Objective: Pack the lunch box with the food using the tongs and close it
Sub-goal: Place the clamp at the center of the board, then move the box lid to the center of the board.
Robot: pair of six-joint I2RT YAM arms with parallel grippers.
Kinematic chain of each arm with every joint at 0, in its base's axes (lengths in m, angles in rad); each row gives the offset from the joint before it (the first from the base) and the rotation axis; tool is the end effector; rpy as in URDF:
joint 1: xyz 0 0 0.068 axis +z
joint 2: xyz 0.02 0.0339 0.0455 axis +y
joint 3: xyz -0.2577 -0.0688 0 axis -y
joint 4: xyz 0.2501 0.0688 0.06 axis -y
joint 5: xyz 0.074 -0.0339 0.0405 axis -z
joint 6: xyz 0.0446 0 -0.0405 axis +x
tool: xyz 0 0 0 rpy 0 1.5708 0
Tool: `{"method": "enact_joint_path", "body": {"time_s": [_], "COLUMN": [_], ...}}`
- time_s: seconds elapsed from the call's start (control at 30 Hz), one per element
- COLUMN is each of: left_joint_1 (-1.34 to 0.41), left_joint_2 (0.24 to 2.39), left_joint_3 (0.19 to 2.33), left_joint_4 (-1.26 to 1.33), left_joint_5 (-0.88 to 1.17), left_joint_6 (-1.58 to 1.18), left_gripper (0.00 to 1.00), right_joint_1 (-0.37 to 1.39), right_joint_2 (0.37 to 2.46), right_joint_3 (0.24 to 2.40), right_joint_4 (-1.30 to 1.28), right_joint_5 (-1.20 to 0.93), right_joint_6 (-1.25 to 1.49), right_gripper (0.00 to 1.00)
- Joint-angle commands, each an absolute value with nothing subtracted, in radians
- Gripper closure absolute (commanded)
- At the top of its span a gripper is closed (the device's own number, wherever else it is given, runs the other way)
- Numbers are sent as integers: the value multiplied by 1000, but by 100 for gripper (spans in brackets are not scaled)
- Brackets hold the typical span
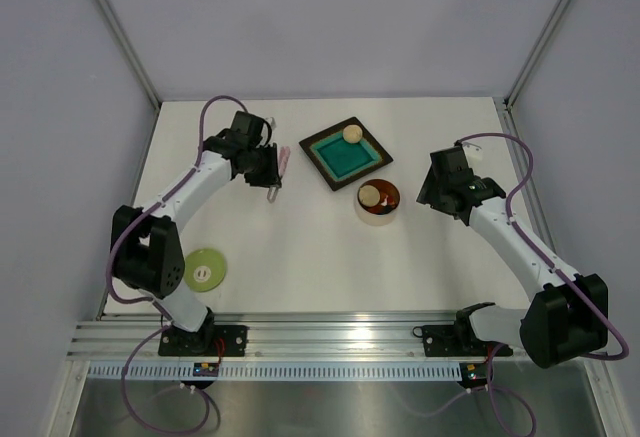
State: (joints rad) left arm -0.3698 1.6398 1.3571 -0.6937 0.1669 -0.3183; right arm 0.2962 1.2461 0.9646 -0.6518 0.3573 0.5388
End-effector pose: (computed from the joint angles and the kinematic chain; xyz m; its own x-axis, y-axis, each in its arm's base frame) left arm 0.3337 -0.1373 0.2607 -0.8724 0.0072 -0.4888 0.1791 0.9350 -0.3060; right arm 0.2567 0.0620 0.2529 -0.6979 0.2896 -0.6551 0.3306 0.9416 0.0642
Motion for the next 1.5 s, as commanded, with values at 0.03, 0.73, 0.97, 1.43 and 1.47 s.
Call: {"method": "enact_joint_path", "body": {"time_s": [0.03, 0.73, 0.97, 1.43, 1.47], "left_joint_1": [-321, -298, -301, -359, -359], "left_joint_2": [1635, 1493, 1223, 1207, 1224], "left_joint_3": [1289, 1157, 890, 729, 727], "left_joint_4": [-575, -600, -778, -894, -882], "left_joint_5": [29, -113, -291, -463, -463], "left_joint_6": [-360, -437, -680, -1040, -1039], "left_gripper": [100, 24, 35, 49, 49], "right_joint_1": [290, 288, 288, 288, 288], "right_joint_2": [1230, 1220, 1224, 1239, 1233], "right_joint_3": [976, 948, 930, 951, 950], "right_joint_4": [-643, -632, -591, -581, -583], "right_joint_5": [385, 377, 347, 314, 316], "right_joint_6": [538, 534, 535, 525, 525], "right_gripper": [31, 31, 31, 31, 31]}}
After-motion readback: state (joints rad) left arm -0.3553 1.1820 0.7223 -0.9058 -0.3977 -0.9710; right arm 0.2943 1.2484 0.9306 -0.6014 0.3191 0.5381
